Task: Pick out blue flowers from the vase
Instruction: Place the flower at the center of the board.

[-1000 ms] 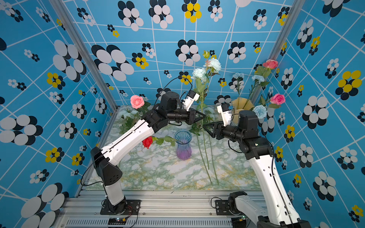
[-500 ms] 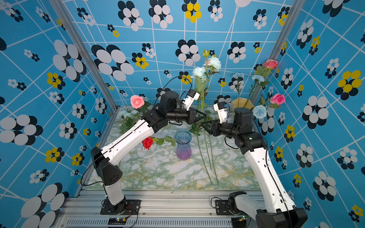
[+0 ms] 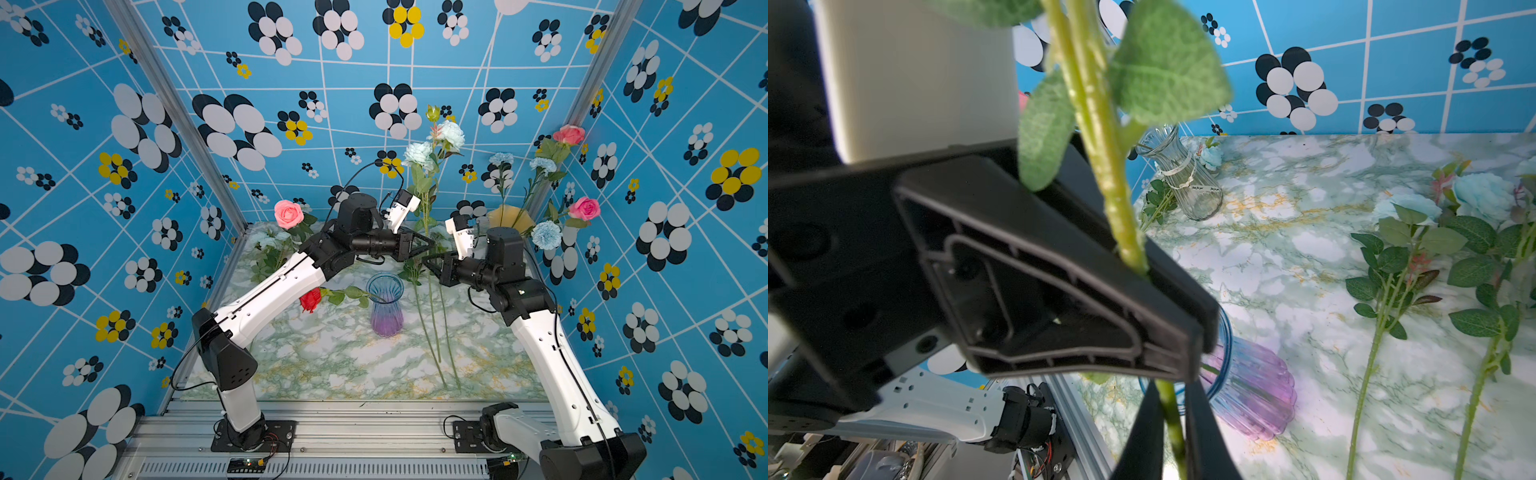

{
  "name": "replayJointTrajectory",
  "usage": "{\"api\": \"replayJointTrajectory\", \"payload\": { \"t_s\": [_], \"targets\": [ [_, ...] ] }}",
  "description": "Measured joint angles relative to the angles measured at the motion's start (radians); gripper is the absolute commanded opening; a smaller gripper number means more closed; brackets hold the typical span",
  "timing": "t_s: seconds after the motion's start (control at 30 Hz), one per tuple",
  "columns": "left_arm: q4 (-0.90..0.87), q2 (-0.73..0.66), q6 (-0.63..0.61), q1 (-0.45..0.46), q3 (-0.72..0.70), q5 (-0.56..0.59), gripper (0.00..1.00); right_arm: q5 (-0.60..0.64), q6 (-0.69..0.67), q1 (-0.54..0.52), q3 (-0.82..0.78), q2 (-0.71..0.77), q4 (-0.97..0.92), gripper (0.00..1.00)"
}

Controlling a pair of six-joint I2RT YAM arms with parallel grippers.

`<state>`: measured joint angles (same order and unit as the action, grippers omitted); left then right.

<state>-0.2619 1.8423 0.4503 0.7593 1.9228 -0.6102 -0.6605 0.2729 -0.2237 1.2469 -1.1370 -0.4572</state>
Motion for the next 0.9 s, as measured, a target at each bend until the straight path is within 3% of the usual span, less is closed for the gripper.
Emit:
{"api": "replayJointTrajectory", "payload": {
  "t_s": [0.27, 0.37, 0.63, 0.9],
  "targets": [
    [-0.009, -0.01, -0.017, 0.002, -0.01, -0.001, 0.76, 0.148, 0.0, 0.005, -0.001, 0.003, -0.05, 0.0],
    [-0.03, -0.048, -0.04, 0.005, -0.03, 0.016, 0.89, 0.224, -0.017, 0.005, 0.005, 0.003, -0.107, 0.0],
    [-0.118, -0.27, -0.181, 0.056, -0.082, 0.175, 0.95, 0.446, -0.095, 0.005, 0.088, 0.001, -0.284, 0.0],
    [-0.156, -0.618, -0.309, 0.072, -0.314, 0.431, 0.97, 0.597, -0.14, 0.005, 0.109, -0.092, -0.404, 0.0]
  ]
}}
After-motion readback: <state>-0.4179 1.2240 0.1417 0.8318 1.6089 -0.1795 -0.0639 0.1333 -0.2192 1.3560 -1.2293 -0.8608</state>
